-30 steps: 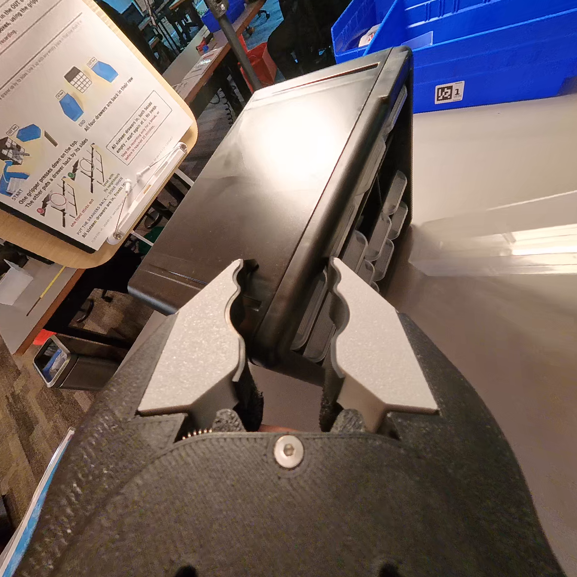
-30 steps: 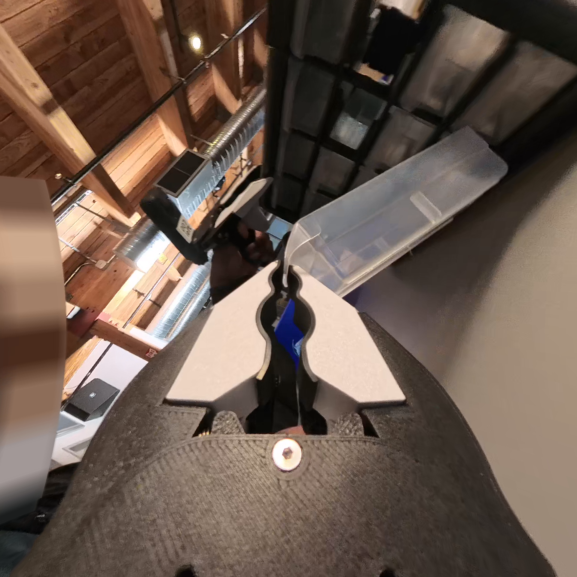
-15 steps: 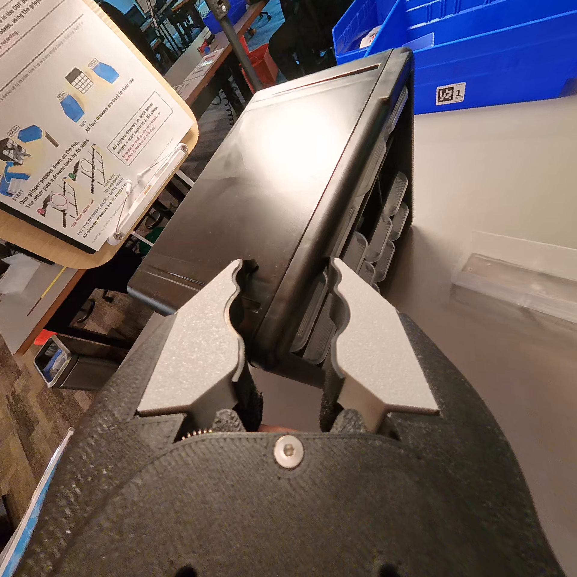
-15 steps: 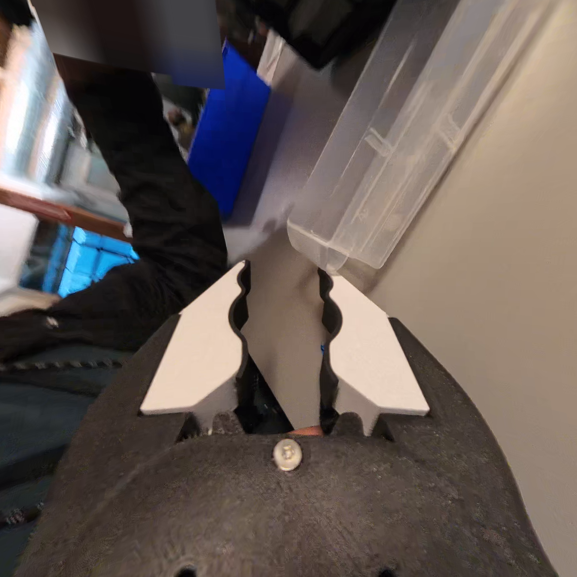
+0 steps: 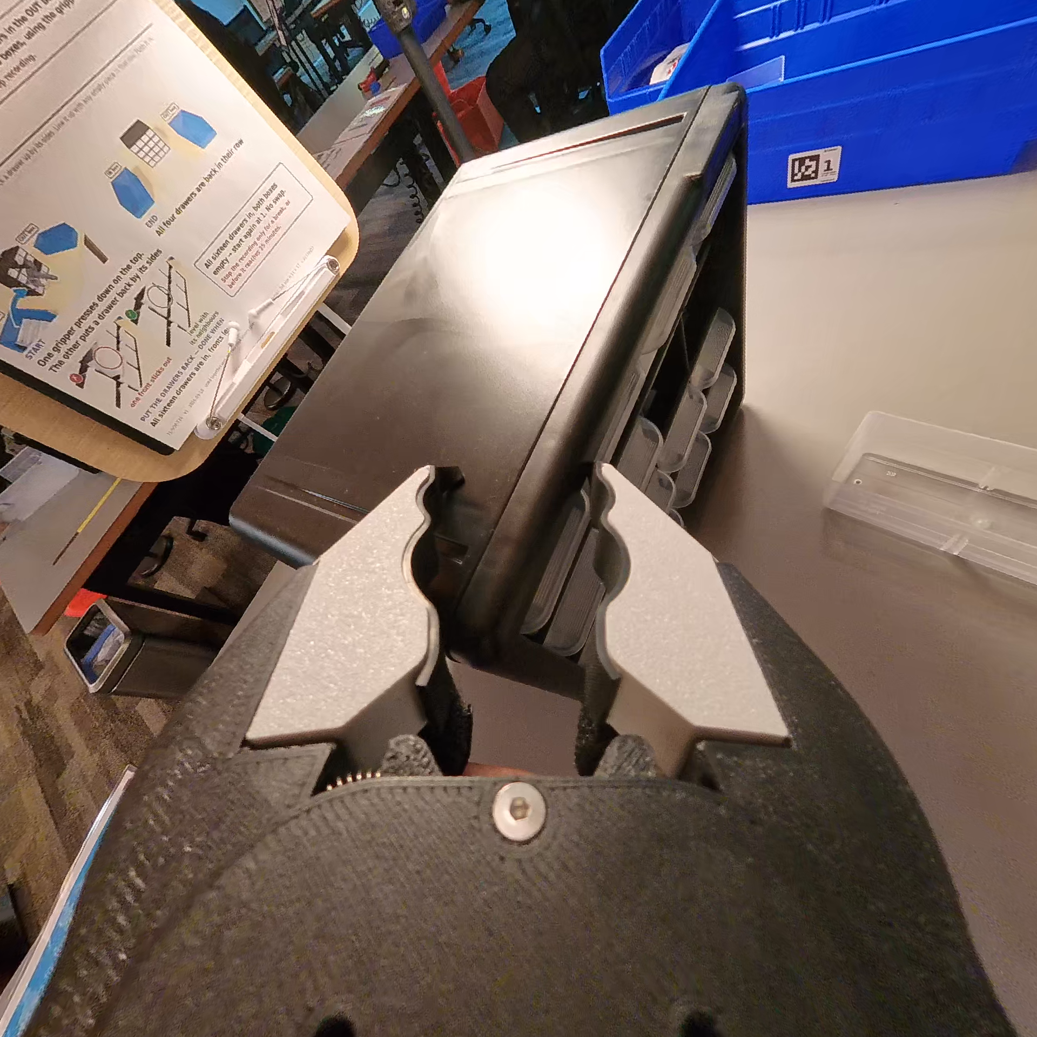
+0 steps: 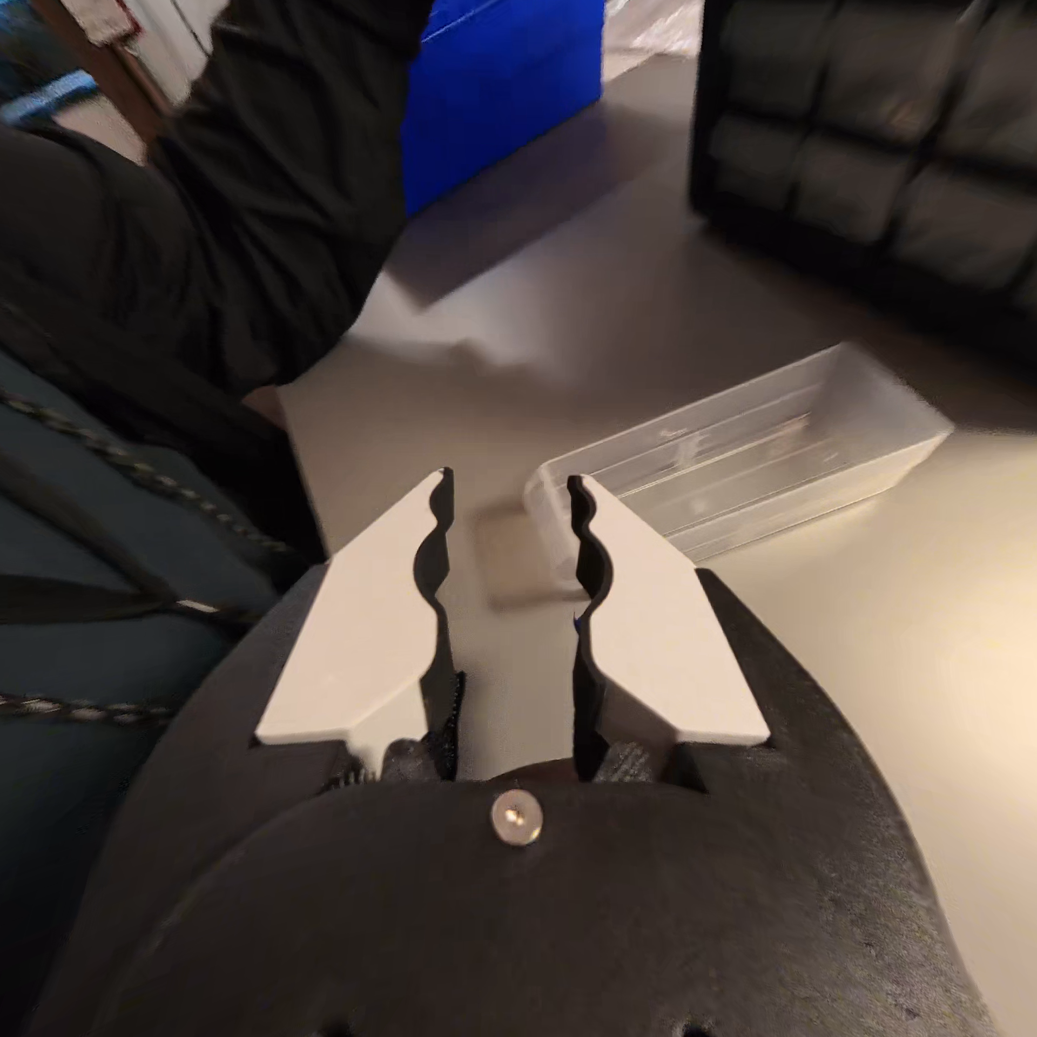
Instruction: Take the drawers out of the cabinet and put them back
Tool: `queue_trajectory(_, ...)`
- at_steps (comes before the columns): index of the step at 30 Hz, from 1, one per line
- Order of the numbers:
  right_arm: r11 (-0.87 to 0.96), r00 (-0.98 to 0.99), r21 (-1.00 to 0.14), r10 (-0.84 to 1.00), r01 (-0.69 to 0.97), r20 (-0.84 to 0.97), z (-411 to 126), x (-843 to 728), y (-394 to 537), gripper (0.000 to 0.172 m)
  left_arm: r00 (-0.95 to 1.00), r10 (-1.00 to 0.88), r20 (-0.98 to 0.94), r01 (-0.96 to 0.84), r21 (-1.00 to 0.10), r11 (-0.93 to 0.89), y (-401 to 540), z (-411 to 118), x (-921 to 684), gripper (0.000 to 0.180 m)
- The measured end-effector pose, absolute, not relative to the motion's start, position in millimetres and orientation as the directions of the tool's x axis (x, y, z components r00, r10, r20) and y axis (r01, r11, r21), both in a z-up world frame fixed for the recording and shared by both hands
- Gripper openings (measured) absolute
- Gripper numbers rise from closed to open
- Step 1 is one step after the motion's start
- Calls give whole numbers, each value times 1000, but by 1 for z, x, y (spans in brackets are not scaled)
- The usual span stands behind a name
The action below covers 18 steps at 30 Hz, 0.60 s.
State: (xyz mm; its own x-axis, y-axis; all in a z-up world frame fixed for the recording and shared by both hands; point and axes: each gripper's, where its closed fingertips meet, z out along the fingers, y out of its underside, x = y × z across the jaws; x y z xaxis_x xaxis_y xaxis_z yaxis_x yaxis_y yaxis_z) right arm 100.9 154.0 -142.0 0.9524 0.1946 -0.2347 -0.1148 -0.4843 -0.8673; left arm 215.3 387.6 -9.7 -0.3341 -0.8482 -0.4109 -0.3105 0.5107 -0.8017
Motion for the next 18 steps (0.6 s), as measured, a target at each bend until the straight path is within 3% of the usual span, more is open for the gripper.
queue_trajectory(7,-561,960,-784,230,267,162,-168,123,162,54,-331,-851,-408,-317,-801,508,388,-10,215,53)
queue_trajectory(13,-590,905,-689,328,420,270,-181,116,165,52,-331,-850,-409,-318,-800,509,388,-10,215,54)
queue_trajectory(16,-623,882,-626,353,470,311,-194,117,164,43,-330,-849,-412,-320,-797,512,387,-10,215,55)
queue_trajectory(18,-633,876,-605,345,483,338,-199,119,164,25,-331,-847,-415,-321,-795,515,387,-10,215,56)
